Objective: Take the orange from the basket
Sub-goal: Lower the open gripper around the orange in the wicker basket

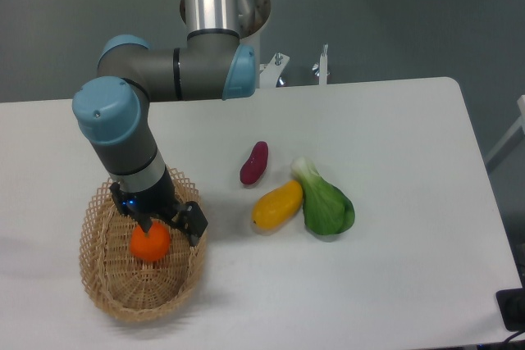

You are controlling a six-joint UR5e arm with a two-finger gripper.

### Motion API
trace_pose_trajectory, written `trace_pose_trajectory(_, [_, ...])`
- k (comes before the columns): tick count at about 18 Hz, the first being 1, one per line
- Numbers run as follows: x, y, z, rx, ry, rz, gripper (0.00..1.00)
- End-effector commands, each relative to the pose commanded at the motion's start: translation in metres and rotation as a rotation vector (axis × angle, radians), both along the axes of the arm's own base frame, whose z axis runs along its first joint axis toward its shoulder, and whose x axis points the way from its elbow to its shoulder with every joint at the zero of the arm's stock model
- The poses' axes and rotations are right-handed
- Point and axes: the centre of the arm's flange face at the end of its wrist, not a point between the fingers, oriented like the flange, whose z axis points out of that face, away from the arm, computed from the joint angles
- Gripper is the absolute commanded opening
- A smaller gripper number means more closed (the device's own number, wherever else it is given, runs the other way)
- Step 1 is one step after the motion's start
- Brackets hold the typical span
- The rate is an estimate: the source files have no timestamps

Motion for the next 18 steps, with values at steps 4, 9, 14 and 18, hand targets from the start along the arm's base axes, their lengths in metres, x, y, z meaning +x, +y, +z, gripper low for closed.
trace_pose_trajectory(4, [-0.001,-0.001,0.001,0.001,0.001,0.001,1.00])
trace_pose_trajectory(9, [-0.005,-0.003,0.006,0.020,0.001,0.040,1.00])
trace_pose_trajectory(14, [0.000,-0.004,0.000,0.032,-0.032,0.119,1.00])
trace_pose_trajectory(18, [0.002,-0.002,-0.005,0.048,-0.052,0.220,1.00])
